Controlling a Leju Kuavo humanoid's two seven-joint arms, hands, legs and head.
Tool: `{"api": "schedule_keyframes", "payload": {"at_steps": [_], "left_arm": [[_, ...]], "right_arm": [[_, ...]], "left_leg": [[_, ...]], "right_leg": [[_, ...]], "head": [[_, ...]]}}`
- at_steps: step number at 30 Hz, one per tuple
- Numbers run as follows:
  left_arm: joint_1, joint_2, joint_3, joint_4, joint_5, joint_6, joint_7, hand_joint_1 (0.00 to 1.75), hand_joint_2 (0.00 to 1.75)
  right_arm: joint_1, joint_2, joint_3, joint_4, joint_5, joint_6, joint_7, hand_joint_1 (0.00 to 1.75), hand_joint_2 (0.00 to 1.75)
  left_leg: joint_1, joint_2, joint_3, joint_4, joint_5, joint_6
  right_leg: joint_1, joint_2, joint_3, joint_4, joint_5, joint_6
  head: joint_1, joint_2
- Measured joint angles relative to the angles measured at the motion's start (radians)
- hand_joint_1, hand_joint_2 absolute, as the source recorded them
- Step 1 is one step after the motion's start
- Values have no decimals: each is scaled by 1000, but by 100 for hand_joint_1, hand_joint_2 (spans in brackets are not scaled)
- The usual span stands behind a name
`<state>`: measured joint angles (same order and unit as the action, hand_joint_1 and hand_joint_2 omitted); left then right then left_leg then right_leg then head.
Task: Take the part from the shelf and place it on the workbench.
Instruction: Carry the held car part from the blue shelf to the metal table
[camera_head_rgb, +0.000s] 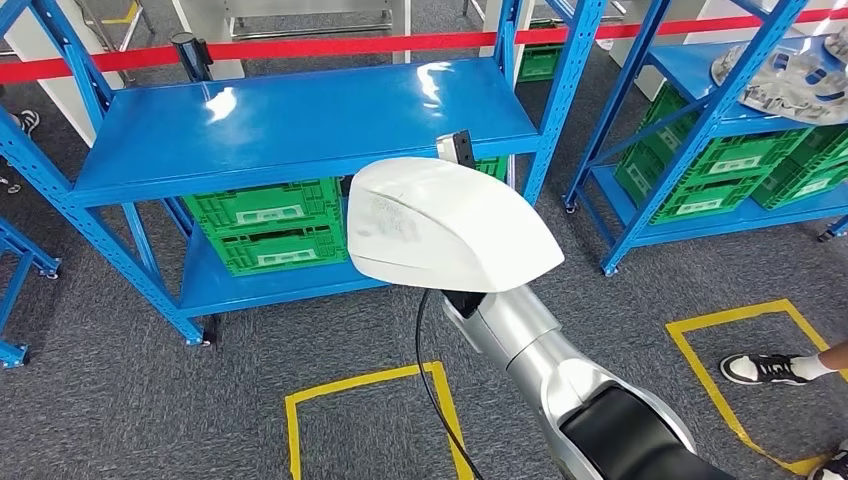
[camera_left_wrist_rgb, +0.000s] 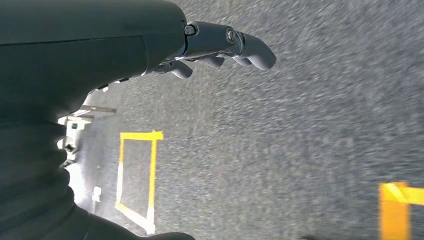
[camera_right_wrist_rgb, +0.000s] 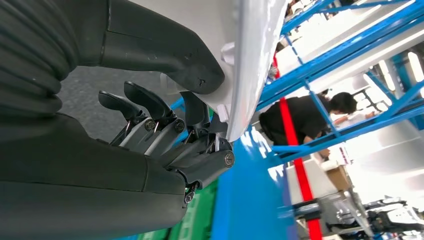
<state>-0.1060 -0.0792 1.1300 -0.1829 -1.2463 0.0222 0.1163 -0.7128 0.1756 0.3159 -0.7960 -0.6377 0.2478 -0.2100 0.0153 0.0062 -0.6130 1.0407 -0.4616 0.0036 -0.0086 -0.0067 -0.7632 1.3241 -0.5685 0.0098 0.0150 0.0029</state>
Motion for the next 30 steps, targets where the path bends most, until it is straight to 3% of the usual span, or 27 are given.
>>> {"api": "schedule_keyframes", "payload": {"at_steps": [1,3,5,6,7,9,10,11,13,14,15,16,18,20,21,23,24,25,26,28,29,30], "left_arm": [[2,-4,0,0,3,-3,3,0,175],[5,-15,0,1,9,-10,6,0,175],[7,-29,0,2,6,-17,6,0,175],[7,-36,0,3,3,-20,6,0,175],[7,-40,0,3,-3,-22,6,0,175],[5,-47,-2,5,-14,-26,8,0,175],[4,-49,-3,6,-20,-29,9,0,175],[3,-51,-4,6,-24,-31,11,0,175],[-3,-49,-7,6,-27,-33,13,0,175],[-6,-47,-8,6,-24,-32,11,0,175],[-11,-44,-9,5,-19,-30,6,0,175],[-16,-42,-10,5,-13,-29,1,0,175],[-26,-38,-10,4,-2,-27,-6,0,175],[-35,-35,-10,3,3,-27,-7,0,175],[-37,-34,-10,2,5,-28,-8,0,175],[-37,-33,-10,2,7,-29,-11,0,175],[-37,-34,-10,2,8,-29,-12,0,175],[-36,-34,-10,3,8,-29,-12,0,175],[-36,-35,-10,3,8,-29,-12,0,175],[-35,-34,-10,3,8,-29,-13,0,175],[-35,-34,-10,3,8,-29,-13,0,175],[-35,-34,-10,3,8,-29,-14,0,175]], "right_arm": [[3,-3,0,-1,4,4,2,175,175],[5,-7,0,-10,12,12,12,175,175],[4,-8,1,-27,21,14,22,175,175],[4,-9,1,-35,24,14,29,175,175],[5,-10,2,-41,27,13,34,175,175],[9,-15,5,-49,30,7,46,175,175],[12,-16,7,-51,31,3,49,175,175],[13,-17,10,-51,32,-1,51,175,175],[15,-19,16,-52,33,-5,53,175,175],[15,-20,20,-51,32,-3,53,175,175],[15,-21,23,-50,31,0,53,175,175],[15,-21,26,-49,30,6,53,175,175],[9,-19,36,-43,26,20,53,175,175],[-6,-12,44,-34,17,32,48,175,175],[-15,-7,47,-29,12,36,44,175,175],[-32,1,52,-15,5,41,37,175,175],[-38,3,53,-7,3,42,35,175,175],[-41,4,55,0,2,42,35,175,175],[-44,4,55,5,1,43,34,175,175],[-47,4,56,13,0,45,34,175,175],[-48,4,56,16,-1,45,34,175,175],[-49,4,57,20,-1,46,34,175,175]], "left_leg": [[-2,0,-17,0,13,0],[-7,0,-44,1,37,-1],[-9,0,-57,-1,58,-7],[-7,1,-59,-5,69,-12],[-5,1,-59,-10,81,-19],[-3,0,-64,-18,87,-31],[-3,-1,-72,-7,64,-35],[-3,-2,-83,22,23,-39],[-2,-4,-106,136,-80,-47],[-1,-3,-112,199,-106,-52],[0,-3,-110,245,-106,-56],[1,-3,-97,264,-84,-59],[5,-4,-22,201,-39,-65],[3,-5,77,67,-68,-61],[1,-7,105,20,-91,-54],[-3,-7,107,-5,-98,-31],[-2,-5,99,-6,-87,-20],[-1,-3,89,-7,-74,-10],[1,-2,76,-8,-59,-2],[2,-1,43,-7,-29,4],[2,-1,24,-6,-14,4],[1,-1,6,-6,0,3]], "right_leg": [[3,1,24,1,22,-6],[12,3,122,-99,60,-27],[23,4,233,-249,39,-46],[28,5,264,-297,26,-51],[31,5,273,-321,24,-52],[28,3,261,-338,52,-57],[25,2,251,-346,68,-61],[22,1,238,-352,86,-65],[21,1,204,-351,115,-68],[21,1,184,-347,129,-67],[21,-1,163,-343,143,-65],[19,-2,141,-337,155,-63],[16,-4,99,-319,177,-54],[15,-4,67,-298,194,-43],[16,-4,59,-292,203,-38],[16,-5,54,-295,223,-28],[14,-4,50,-294,221,-21],[13,-2,42,-282,198,-14],[10,0,29,-249,155,-6],[7,2,-3,-130,44,4],[6,2,-14,-65,9,7],[6,2,-14,-16,0,8]], "head": [[0,0],[0,0],[-1,0],[0,0],[0,0],[2,0],[0,0],[-1,0],[-3,0],[-3,0],[-3,0],[-3,0],[-3,0],[-4,0],[-3,0],[-3,0],[-4,0],[-5,0],[-6,0],[-5,0],[-5,0],[-5,0]]}}
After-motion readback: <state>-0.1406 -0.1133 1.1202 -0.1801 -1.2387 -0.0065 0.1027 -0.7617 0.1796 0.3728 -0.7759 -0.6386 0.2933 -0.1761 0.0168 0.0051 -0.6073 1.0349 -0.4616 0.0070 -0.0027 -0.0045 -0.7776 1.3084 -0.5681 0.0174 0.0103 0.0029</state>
